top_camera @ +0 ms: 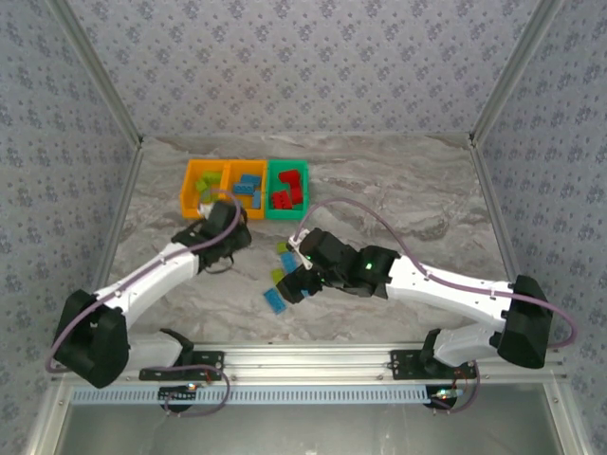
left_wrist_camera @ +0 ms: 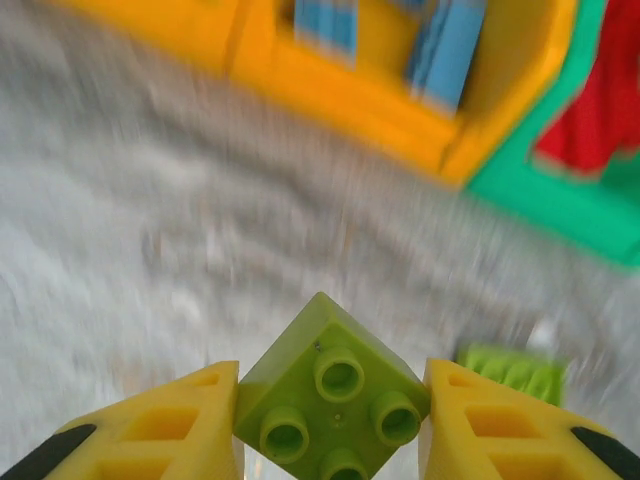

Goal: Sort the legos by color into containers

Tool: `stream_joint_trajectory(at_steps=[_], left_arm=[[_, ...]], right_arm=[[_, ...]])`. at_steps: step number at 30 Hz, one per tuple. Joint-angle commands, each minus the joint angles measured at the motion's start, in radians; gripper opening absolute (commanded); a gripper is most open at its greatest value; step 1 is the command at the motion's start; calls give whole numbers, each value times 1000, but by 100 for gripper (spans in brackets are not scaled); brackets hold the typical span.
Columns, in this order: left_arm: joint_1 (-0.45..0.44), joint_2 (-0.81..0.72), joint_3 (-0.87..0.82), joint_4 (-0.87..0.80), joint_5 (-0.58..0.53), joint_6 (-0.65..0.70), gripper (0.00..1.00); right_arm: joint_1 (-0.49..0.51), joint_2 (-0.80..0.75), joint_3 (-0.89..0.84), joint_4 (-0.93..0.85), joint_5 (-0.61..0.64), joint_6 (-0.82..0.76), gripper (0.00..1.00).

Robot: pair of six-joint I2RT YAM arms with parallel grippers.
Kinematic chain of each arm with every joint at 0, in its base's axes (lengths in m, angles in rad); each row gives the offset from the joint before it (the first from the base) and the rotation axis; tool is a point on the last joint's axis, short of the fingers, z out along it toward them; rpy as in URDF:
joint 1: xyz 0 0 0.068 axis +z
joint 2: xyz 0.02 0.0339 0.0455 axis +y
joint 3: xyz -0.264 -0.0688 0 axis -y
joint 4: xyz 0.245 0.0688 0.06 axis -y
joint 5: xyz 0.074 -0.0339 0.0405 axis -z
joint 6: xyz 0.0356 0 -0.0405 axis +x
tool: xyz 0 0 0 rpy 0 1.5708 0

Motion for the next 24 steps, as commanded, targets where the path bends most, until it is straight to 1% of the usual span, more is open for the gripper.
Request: stream_joint_trajectory(at_steps=[1,5,7,8,9,12,14,15,17,20,22,24], left_arm=[[120,81,89,87,-65,82,38],[255,264,221,172,-12,99,37],[308,376,302,209,60,96,37],[322,419,343,206,79,93,37],[333,461,388,195,101,95,39],[340,509,467,175,130,104,55],[339,491,470,175,137,101,62],[340,472,463,170,138,98,64],[339,406,434,153,136,95,64],[322,254,359,102,120,101,64],[288,132,327,-12,102,125,64],[217,7,285,-104,76,176,64]], right_arm=[[5,-48,6,22,85,32,99],[7,-77,-9,7,97,48,99],[7,-93,-14,-5,101,56,100],[8,-100,-17,-10,104,58,99],[9,-109,-19,-18,110,60,100],[10,-135,-33,-33,131,70,100],[10,-152,-45,-35,151,81,99],[9,-159,-53,-35,172,91,100],[0,-161,-63,-42,205,122,100],[-39,-148,-76,-42,223,163,100],[-77,-126,-80,-38,211,192,100],[-113,-93,-74,-39,185,214,100]])
